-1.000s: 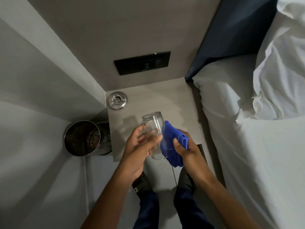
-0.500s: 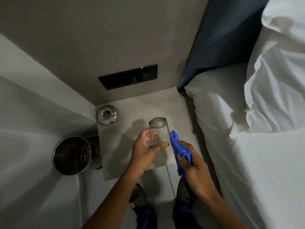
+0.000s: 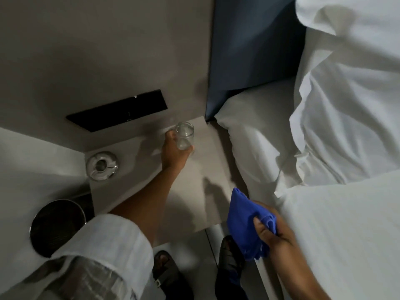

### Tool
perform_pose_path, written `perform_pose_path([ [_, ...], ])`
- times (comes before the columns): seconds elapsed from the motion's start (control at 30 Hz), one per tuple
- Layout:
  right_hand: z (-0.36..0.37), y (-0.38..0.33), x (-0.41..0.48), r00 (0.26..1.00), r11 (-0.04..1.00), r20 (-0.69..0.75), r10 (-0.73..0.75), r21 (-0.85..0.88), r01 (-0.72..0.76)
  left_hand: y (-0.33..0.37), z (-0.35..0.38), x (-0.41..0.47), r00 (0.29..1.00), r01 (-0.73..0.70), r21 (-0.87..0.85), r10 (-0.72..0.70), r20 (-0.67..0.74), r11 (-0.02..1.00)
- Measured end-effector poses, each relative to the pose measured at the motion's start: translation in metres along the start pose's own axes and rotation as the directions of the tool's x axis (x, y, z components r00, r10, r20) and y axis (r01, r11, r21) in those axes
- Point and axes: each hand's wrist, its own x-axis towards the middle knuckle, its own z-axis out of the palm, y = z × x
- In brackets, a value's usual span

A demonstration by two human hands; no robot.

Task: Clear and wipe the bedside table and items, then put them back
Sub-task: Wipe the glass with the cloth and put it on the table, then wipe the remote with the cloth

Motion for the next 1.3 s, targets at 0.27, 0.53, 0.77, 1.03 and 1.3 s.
perform_pose_path([
  [0.27,-0.017,0.000,0.009,0.999,0.998,0.053,0.000,0.056,-0.003,-0.004,0.031,0.037,0.999,0.003,0.044,-0.001,-0.047,0.999],
  [0.53,-0.025,-0.006,0.000,1.000,0.991,0.018,0.015,0.136,-0.017,0.007,0.035,0.041,0.996,0.067,0.134,-0.074,0.054,0.989],
  [0.77,-0.025,-0.014,-0.014,0.997,0.958,-0.065,0.050,0.284,-0.029,0.026,-0.002,-0.116,0.997,0.073,-0.249,-0.062,0.054,0.966],
  [1.03,-0.063,-0.001,-0.051,0.971,0.967,-0.238,0.021,0.253,0.042,0.078,-0.017,-0.284,0.784,0.301,-0.445,0.047,0.619,0.844],
  [1.3,-0.167,0.015,-0.097,0.689,0.947,-0.668,-0.282,-0.307,0.090,0.119,0.077,-0.341,0.674,-0.036,-0.135,0.124,0.728,0.990],
])
